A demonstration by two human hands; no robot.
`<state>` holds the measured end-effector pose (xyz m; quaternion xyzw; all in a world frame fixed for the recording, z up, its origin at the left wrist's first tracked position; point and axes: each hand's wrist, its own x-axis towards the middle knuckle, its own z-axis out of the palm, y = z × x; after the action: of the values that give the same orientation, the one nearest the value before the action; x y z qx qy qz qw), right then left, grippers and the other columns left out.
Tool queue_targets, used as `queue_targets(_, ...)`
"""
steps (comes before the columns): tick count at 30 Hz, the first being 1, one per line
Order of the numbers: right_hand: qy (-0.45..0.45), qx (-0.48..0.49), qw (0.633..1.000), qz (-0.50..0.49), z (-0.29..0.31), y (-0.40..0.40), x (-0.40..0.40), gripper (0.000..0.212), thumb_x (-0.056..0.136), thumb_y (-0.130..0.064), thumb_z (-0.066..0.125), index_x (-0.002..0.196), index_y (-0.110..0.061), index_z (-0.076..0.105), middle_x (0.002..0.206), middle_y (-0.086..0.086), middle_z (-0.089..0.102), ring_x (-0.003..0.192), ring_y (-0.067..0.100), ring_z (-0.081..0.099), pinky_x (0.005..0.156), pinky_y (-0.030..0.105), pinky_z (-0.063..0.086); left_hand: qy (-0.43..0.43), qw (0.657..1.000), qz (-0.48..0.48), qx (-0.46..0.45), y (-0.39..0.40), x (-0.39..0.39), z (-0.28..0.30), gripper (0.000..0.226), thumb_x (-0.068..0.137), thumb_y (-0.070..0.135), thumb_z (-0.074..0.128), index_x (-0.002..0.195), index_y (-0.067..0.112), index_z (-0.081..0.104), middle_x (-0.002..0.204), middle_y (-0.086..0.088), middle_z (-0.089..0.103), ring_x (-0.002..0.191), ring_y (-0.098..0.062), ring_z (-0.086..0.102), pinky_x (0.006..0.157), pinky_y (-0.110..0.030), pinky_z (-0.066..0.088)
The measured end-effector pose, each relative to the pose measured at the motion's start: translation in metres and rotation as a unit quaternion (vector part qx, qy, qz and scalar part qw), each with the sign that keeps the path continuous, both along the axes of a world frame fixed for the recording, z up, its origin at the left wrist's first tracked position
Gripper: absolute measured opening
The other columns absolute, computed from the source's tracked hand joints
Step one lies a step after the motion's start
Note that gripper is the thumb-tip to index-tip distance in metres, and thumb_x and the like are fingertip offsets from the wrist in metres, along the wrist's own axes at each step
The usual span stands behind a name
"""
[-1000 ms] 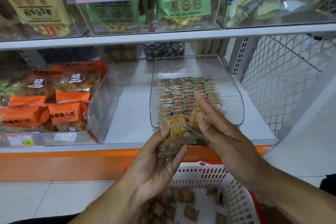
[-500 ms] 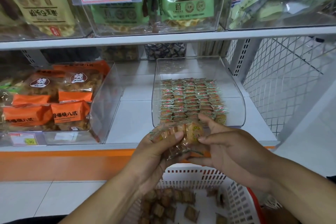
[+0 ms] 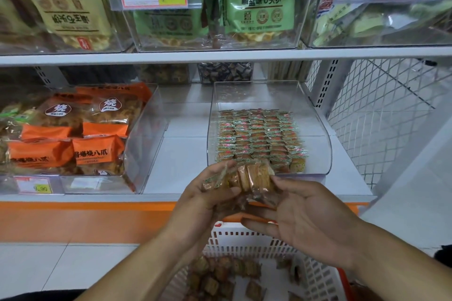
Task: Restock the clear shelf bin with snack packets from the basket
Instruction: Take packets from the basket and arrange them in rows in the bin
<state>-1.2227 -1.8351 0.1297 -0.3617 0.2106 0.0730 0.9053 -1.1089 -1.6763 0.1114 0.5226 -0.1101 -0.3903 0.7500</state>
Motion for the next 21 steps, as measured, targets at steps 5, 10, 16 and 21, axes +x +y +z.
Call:
queue_targets(5, -0.027, 0.029, 0.999, -0.014, -0.002, 0.005, 0.002, 0.046, 0.09, -0.026, 0.061, 0.129, -0.001, 0.066, 0.124, 0.017, 0.066, 0.122, 0.045, 0.059, 0.107, 0.062, 0.043, -0.084, 0.996, 0.008, 0.036, 0.001, 0.001, -0.001, 0.05, 0.073, 0.007, 0.077, 0.118, 0.027, 0.073, 0.112, -0.019, 0.075, 0.096, -0.027, 0.072, 0.081, -0.028, 0.058)
queue_targets(10, -0.029, 0.02, 0.997, -0.073, 0.0, 0.003, 0.007, 0.051, 0.082, -0.013, 0.07, 0.128, 0.008, 0.061, 0.115, 0.03, 0.064, 0.108, 0.048, 0.065, 0.09, 0.059, 0.056, -0.151, 0.986, 0.019, 0.07, -0.002, 0.001, 0.002, 0.048, 0.081, 0.013, 0.081, 0.123, 0.032, 0.069, 0.109, -0.012, 0.077, 0.098, -0.03, 0.071, 0.089, -0.043, 0.049)
queue_targets(16, -0.054, -0.195, 0.977, -0.073, 0.01, -0.022, 0.008, 0.056, 0.072, -0.008, 0.083, 0.125, -0.007, 0.065, 0.119, 0.02, 0.07, 0.105, 0.032, 0.07, 0.089, 0.041, 0.06, -0.188, 0.974, 0.059, 0.113, -0.011, 0.006, 0.001, 0.038, 0.091, 0.015, 0.072, 0.119, 0.041, 0.067, 0.095, -0.008, 0.076, 0.079, -0.023, 0.064, 0.073, -0.038, 0.051)
queue_targets(21, -0.047, -0.814, 0.578, 0.045, 0.053, -0.085, 0.026, 0.05, 0.07, -0.026, 0.087, 0.115, -0.033, 0.065, 0.114, -0.004, 0.051, 0.097, 0.003, 0.057, 0.089, 0.018, 0.046, -0.174, 0.976, 0.021, 0.131, -0.016, 0.008, 0.004, 0.034, 0.093, 0.022, 0.072, 0.118, 0.043, 0.065, 0.106, 0.005, 0.076, 0.103, -0.029, 0.071, 0.096, -0.049, 0.057)
